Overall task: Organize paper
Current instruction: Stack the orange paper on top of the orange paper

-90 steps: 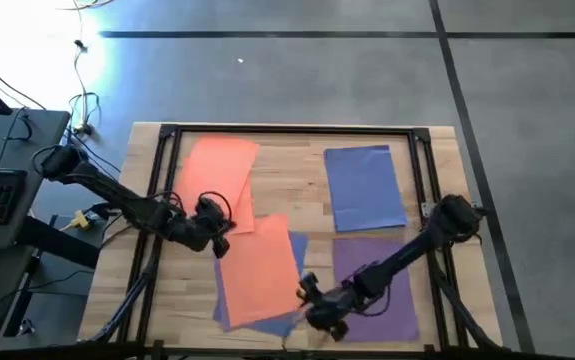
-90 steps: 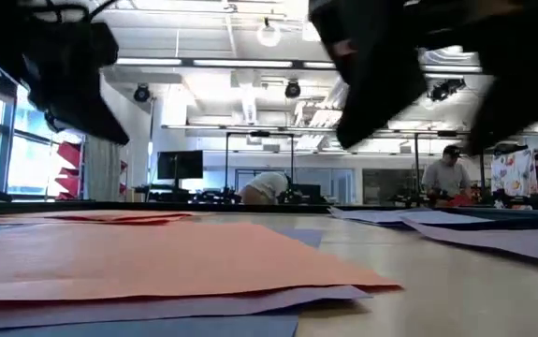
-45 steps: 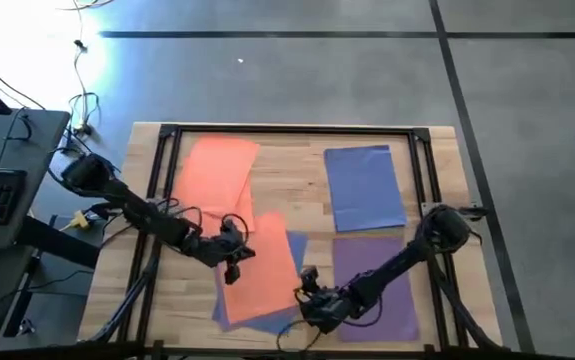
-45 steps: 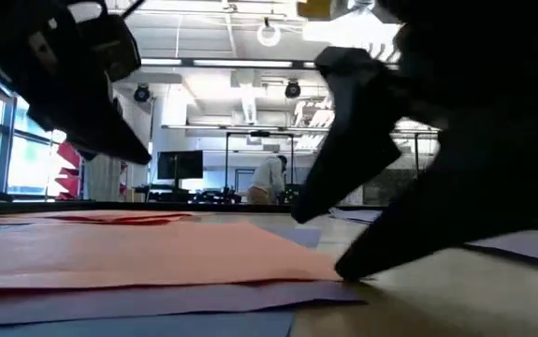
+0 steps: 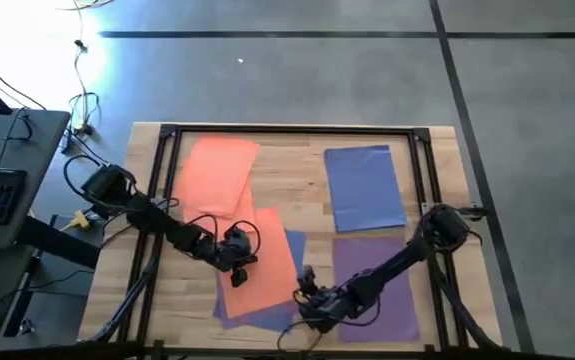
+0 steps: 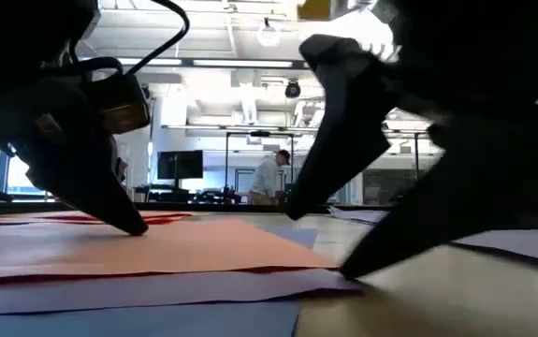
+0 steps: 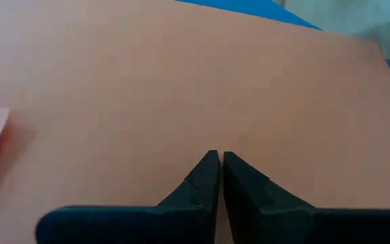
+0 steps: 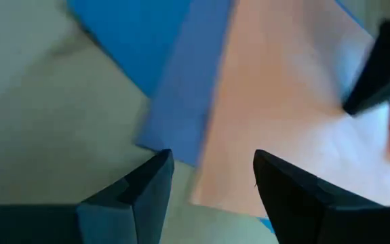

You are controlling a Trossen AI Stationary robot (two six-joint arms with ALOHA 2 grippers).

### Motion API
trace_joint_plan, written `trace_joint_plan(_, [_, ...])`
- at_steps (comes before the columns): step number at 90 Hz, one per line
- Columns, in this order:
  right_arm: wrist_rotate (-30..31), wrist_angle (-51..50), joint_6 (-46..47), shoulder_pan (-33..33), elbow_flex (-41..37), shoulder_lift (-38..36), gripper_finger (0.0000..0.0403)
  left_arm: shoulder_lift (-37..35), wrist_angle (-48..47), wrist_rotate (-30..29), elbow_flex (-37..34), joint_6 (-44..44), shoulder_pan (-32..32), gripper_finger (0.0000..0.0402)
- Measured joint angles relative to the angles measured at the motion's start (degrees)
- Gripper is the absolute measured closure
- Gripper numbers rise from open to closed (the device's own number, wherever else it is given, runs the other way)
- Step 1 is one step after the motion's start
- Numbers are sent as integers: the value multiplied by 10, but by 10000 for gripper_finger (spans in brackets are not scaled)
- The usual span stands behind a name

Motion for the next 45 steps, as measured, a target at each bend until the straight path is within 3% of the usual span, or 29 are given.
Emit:
trace_joint_plan(13, [5, -7, 22, -3, 3, 15, 199, -1, 0, 1, -1, 4, 0, 402])
trace_joint_plan(45, [137, -54, 25, 2, 26, 35, 192, 1, 15, 4, -2, 15, 0, 402])
